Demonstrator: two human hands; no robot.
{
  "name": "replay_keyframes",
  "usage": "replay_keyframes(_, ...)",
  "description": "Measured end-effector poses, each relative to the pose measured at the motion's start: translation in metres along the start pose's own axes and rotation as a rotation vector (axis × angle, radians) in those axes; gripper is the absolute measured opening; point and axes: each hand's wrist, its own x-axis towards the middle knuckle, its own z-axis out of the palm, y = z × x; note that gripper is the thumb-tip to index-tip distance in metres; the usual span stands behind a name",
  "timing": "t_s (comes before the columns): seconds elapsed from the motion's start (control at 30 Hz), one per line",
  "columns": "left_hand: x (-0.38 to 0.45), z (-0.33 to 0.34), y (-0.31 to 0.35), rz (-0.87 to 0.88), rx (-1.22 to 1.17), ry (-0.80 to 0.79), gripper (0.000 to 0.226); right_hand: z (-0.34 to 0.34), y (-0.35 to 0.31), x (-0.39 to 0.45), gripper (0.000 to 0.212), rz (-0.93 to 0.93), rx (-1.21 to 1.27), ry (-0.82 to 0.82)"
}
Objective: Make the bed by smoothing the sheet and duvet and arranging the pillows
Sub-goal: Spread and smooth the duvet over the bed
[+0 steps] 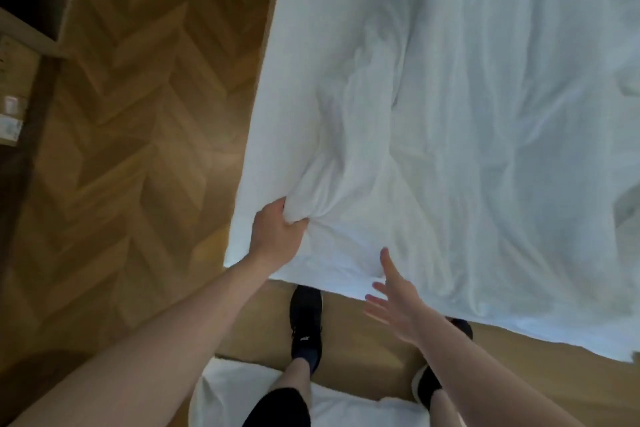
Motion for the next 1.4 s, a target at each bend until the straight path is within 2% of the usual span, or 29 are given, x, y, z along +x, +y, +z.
replay_keyframes(0.07,-0.032,-0.046,-0.003,-0.034,-0.069,0.099,0.017,0.030,-0.012,-0.023,0.104,-0.006,0.127,-0.057)
replay_keyframes(0.13,-0.060,-0.084,-0.009,-0.101,-0.082,0.131,0.023,0.064,-0.023,-0.041,0.093,-0.055,0.185,-0.068)
replay_keyframes(0.27,-0.089,-0.115,-0.050,-0.291,-0.159,0.097,0.029,0.118,-0.032,-0.068,0.087,-0.177,0.065,-0.092)
replay_keyframes(0.37,-0.089,-0.107,-0.080,-0.471,0.064,0.082,0.070,0.129,-0.028,-0.078,0.079,-0.248,-0.160,-0.089)
replay_keyframes(0.43,-0.088,-0.095,-0.092,-0.530,0.344,-0.056,0.084,0.118,-0.022,-0.076,0.075,-0.289,-0.324,-0.058)
replay_keyframes(0.5,-0.085,-0.084,-0.089,-0.464,0.533,-0.153,0.079,0.096,-0.017,-0.075,0.072,-0.328,-0.458,-0.023)
replay_keyframes(0.63,-0.079,-0.070,-0.058,-0.394,0.581,-0.328,0.076,0.043,-0.010,-0.088,0.066,-0.316,-0.532,0.106)
replay_keyframes(0.8,-0.100,-0.068,-0.009,-0.326,0.490,-0.318,0.072,0.019,0.002,-0.129,0.065,-0.305,-0.563,0.141)
replay_keyframes(1.07,-0.149,-0.133,0.034,-0.217,0.379,-0.213,0.058,0.084,-0.024,-0.200,0.067,-0.460,-0.689,0.023)
replay_keyframes(1.27,-0.182,-0.224,0.039,-0.176,0.348,-0.153,0.068,0.150,-0.031,-0.264,0.073,-0.523,-0.819,0.071)
replay_keyframes(1.4,-0.195,-0.288,0.036,-0.107,0.450,-0.150,0.068,0.187,-0.021,-0.285,0.077,-0.562,-0.909,0.113)
